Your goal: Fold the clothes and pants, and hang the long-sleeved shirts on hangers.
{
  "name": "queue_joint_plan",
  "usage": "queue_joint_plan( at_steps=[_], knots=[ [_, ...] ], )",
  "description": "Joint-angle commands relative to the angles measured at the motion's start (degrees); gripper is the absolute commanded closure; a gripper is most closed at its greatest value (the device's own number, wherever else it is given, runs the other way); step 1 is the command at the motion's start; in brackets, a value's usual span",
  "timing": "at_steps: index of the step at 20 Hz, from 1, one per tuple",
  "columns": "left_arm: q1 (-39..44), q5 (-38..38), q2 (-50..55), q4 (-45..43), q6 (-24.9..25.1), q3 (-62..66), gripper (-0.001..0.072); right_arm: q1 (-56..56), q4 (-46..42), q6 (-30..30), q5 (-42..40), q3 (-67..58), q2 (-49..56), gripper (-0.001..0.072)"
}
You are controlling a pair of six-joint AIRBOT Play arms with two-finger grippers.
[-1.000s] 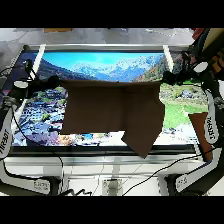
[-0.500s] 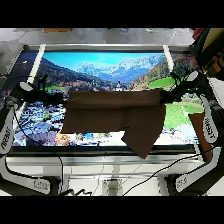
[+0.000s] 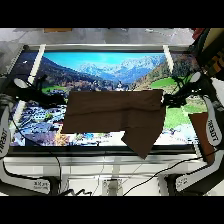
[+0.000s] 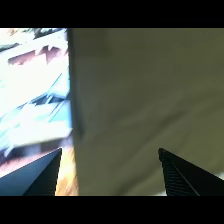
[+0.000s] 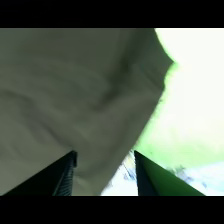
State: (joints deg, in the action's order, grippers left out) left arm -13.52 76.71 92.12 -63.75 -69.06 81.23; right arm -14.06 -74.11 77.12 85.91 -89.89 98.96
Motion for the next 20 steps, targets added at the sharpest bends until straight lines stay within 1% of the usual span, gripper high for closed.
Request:
queue_joint_plan(
  at_steps=[1, 2, 4, 6, 10, 13, 16, 18, 20],
  knots=[
    [-3.93, 7.5, -4.79, -5.68, 0.15, 1.99, 0.0009, -4.76, -0.15, -1.29, 3.72, 2.89, -5.42, 0.0329],
    [-5.64, 7.52, -6.4, -3.48, 0.24, 1.99, 0.0013, -6.8, 1.27, -1.92, 3.5, 6.03, -8.28, 0.0329],
    [-8.44, 8.24, -9.55, -3.61, 0.26, 1.79, 0.0129, -10.54, 6.49, -3.67, 1.92, 14.88, -14.56, 0.033],
    [-10.4, 8.24, -11.98, -3.63, 0.0, 0.5, 0.0128, -12.59, 11.69, -5.66, 0.0, 25.24, -20.33, 0.0329],
    [-10.67, 8.0, -13.97, -2.34, 0.02, -4.07, 0.0128, -12.68, 13.84, -6.47, -4.44, 44.35, -26.88, 0.0329],
    [-10.54, 7.93, -13.86, -2.21, 0.09, -6.67, 0.0128, -12.68, 18.95, -9.77, -7.72, 54.99, -27.23, 0.0329],
    [-10.58, 7.1, -13.7, -2.21, 0.24, -6.95, 0.0128, -12.68, 24.48, -12.33, -15.78, 62.58, -27.23, 0.0331],
    [-10.45, 6.56, -13.66, -2.21, 0.26, -6.99, 0.0128, -12.66, 27.3, -13.27, -19.76, 65.66, -27.23, 0.0337],
    [-10.45, 5.38, -13.66, -2.19, 0.2, -7.61, 0.0128, -12.66, 29.66, -15.3, -22.27, 67.95, -27.23, 0.0445]
  ],
)
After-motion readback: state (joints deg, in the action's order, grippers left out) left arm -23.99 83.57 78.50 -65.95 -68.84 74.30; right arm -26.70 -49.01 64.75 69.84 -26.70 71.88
